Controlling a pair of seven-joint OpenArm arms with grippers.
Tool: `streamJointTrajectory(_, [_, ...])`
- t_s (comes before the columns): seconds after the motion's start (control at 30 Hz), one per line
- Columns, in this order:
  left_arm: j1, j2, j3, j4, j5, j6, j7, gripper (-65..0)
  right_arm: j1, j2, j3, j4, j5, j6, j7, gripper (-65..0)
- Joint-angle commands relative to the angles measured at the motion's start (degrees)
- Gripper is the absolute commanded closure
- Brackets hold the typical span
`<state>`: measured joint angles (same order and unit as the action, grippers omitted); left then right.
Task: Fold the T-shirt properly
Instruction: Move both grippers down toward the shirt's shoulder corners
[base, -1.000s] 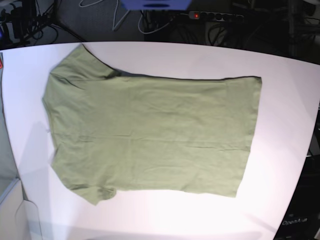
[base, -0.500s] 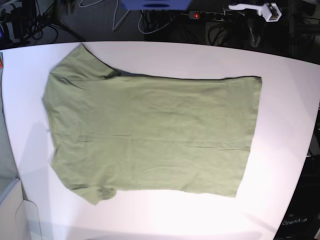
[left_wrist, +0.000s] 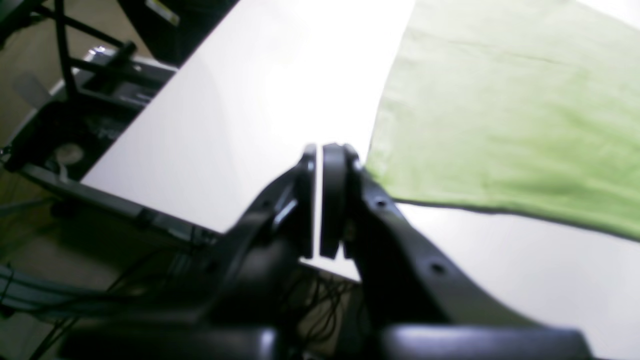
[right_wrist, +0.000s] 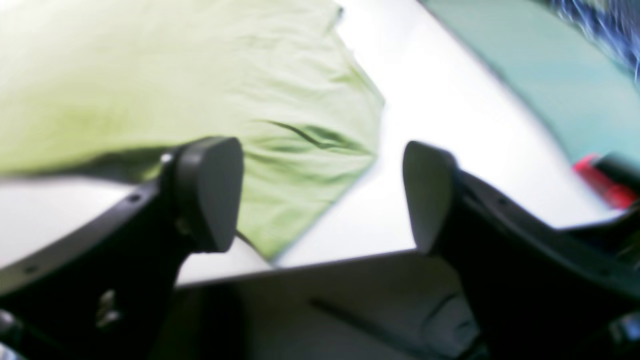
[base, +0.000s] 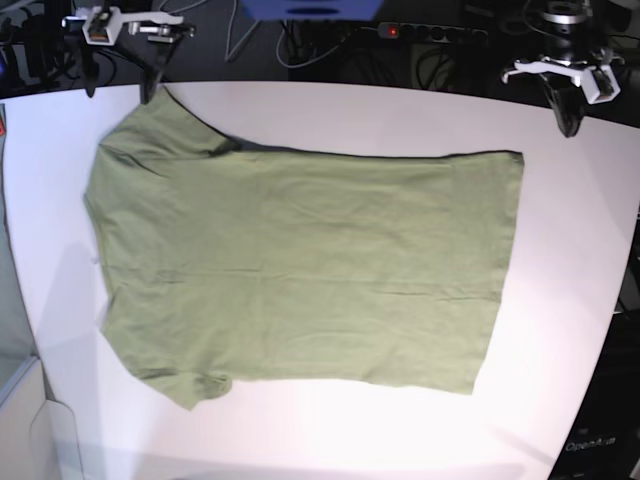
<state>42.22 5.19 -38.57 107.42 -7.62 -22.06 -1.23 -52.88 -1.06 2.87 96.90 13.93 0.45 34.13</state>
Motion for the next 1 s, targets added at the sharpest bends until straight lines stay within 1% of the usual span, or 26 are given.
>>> streamJointTrajectory(0.0, [-0.1,-0.2,-1.0,1.6,-0.4,0.1,-0.3,-1.1,-0.8,0.7,-0.6,1.6,2.5,2.8,0.2,-51.2])
streamJointTrajectory(0.07, [-1.1,-0.3,-2.4,2.3,-0.4,0.1,2.0,-1.1,-0.2,2.2,-1.5,3.7,8.4,6.9,-4.1,-51.5])
streamJointTrajectory(0.1, [-1.6,-0.3,-2.9,2.6,-0.4,0.1,2.9,-1.1,-0.1,2.8,-1.7,4.8,11.7,7.9,-7.0,-51.5])
streamJointTrajectory(0.17, [-2.4,-0.4,-3.9,3.0,-0.3,0.1,3.9,-1.1,0.9,4.0,-1.4,6.9,17.6,9.3,-11.8,-51.5])
streamJointTrajectory(0.23, [-3.2,-1.1,-4.3,3.8,-0.3,0.1,4.8,-1.1,1.7,6.4,-1.2,8.5,22.9,9.8,-16.2,-51.5])
streamJointTrajectory(0.3, [-3.4,-2.0,-4.3,4.2,-0.3,0.1,6.0,-1.1,2.0,8.6,-1.2,8.7,28.2,9.8,-18.4,-51.4])
streamJointTrajectory(0.37, [-3.4,-2.3,-4.3,4.2,-0.3,0.1,6.6,-1.1,2.9,10.6,-1.2,8.6,33.8,9.7,-19.4,-51.4])
streamJointTrajectory(0.43, [-3.6,-2.3,-4.3,4.2,-0.3,0.1,6.6,-1.1,3.5,12.4,-1.2,7.7,38.1,9.7,-20.1,-51.4])
streamJointTrajectory(0.57, [-4.5,-2.3,-5.2,4.3,-0.3,0.1,6.9,-1.1,4.0,14.7,-1.6,4.7,46.3,9.9,-20.8,-51.4])
streamJointTrajectory(0.63, [-5.1,-2.3,-5.5,4.2,-0.3,0.1,7.0,-1.1,4.8,15.9,-2.0,2.9,48.6,10.0,-21.2,-51.4])
streamJointTrajectory(0.73, [-5.4,-2.3,-6.5,4.2,-0.3,0.1,7.0,-1.1,5.9,16.0,-2.6,0.1,49.1,10.0,-22.7,-51.2])
streamJointTrajectory(0.77, [-5.4,-2.3,-6.5,4.2,-0.3,0.1,7.0,-1.1,6.2,15.7,-2.7,-0.6,49.1,10.1,-23.3,-51.2])
streamJointTrajectory(0.87, [-5.5,-2.3,-6.6,4.2,-0.3,0.1,7.0,-1.1,6.3,14.0,-2.5,-2.4,49.1,13.0,-24.9,-51.2])
streamJointTrajectory(0.97, [-5.5,-2.3,-6.6,4.2,-0.3,0.1,7.0,-1.1,6.3,13.0,-2.7,-2.5,49.1,13.4,-26.1,-51.1])
